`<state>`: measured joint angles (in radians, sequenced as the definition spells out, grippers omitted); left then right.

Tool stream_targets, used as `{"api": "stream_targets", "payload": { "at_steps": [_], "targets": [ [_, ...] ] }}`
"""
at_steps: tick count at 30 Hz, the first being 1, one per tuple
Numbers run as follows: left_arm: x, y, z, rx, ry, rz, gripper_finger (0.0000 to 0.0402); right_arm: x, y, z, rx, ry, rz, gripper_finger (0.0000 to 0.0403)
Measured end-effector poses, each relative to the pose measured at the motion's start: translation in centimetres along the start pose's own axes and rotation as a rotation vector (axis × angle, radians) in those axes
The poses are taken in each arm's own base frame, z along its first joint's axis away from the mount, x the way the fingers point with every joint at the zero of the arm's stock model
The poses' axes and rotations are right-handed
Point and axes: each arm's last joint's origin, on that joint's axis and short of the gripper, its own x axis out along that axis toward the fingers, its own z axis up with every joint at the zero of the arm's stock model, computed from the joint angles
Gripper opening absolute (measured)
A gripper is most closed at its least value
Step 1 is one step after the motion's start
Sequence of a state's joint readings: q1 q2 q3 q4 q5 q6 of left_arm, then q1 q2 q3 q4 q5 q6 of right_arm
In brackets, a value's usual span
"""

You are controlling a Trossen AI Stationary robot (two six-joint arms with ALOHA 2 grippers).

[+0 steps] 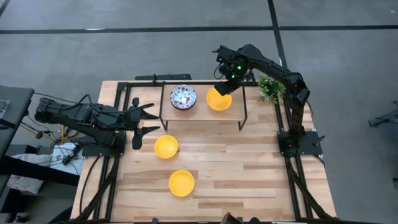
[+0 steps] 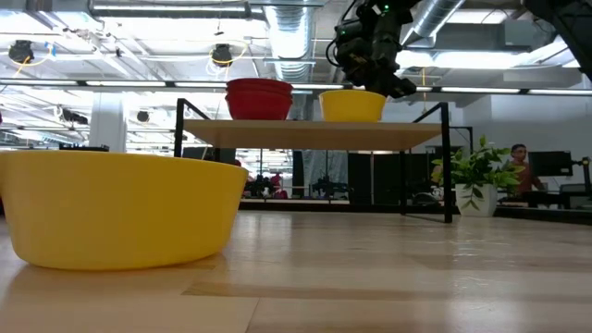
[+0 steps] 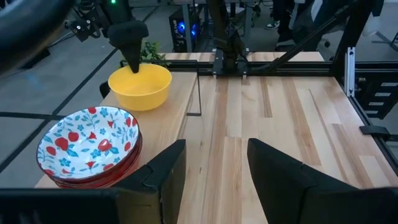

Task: Pick & Place Mini bowls
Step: Put the bottom left yellow bowl on the shelf, then stack the top yellow bowl on the yellow bowl on the shelf

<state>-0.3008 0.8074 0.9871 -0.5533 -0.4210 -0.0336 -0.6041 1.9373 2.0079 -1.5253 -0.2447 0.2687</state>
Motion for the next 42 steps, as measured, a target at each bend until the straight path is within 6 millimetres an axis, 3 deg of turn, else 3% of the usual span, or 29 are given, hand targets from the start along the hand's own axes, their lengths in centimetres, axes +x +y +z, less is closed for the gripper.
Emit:
{"api": "stream_targets", "payload": {
  "at_steps": [12,19,22,26,29,34,42],
  "targets": [
    [0.0,0.0,0.0,-0.001,-0.001,0.0,0.017,0.0,0.0,0.0,-0.007,-0.002,-0.001,0.0053],
    [0.0,0.0,0.0,-0.001,-0.001,0.0,0.017,-0.2,-0.6,0.2,0.0,-0.013,-0.008,0.0061],
    [0.0,0.0,0.0,-0.001,-0.002,0.0,0.017,-0.9,-1.3,0.2,0.019,-0.026,-0.011,0.006],
    [0.0,0.0,0.0,-0.008,-0.004,-0.004,0.017,-3.4,-1.8,-0.1,0.006,-0.085,-0.002,0.0058],
    [0.0,0.0,0.1,-0.021,-0.009,-0.007,0.017,-6.0,-1.4,-1.3,-0.047,-0.168,0.013,0.0058],
    [0.0,0.0,0.2,-0.078,-0.016,-0.009,0.017,-9.7,0.8,-5.1,-0.216,-0.28,0.039,0.0058],
    [0.0,0.0,0.4,-0.15,-0.039,-0.012,0.017,-12.8,5.9,-12.1,-0.605,-0.379,0.087,0.0058]
  ]
}}
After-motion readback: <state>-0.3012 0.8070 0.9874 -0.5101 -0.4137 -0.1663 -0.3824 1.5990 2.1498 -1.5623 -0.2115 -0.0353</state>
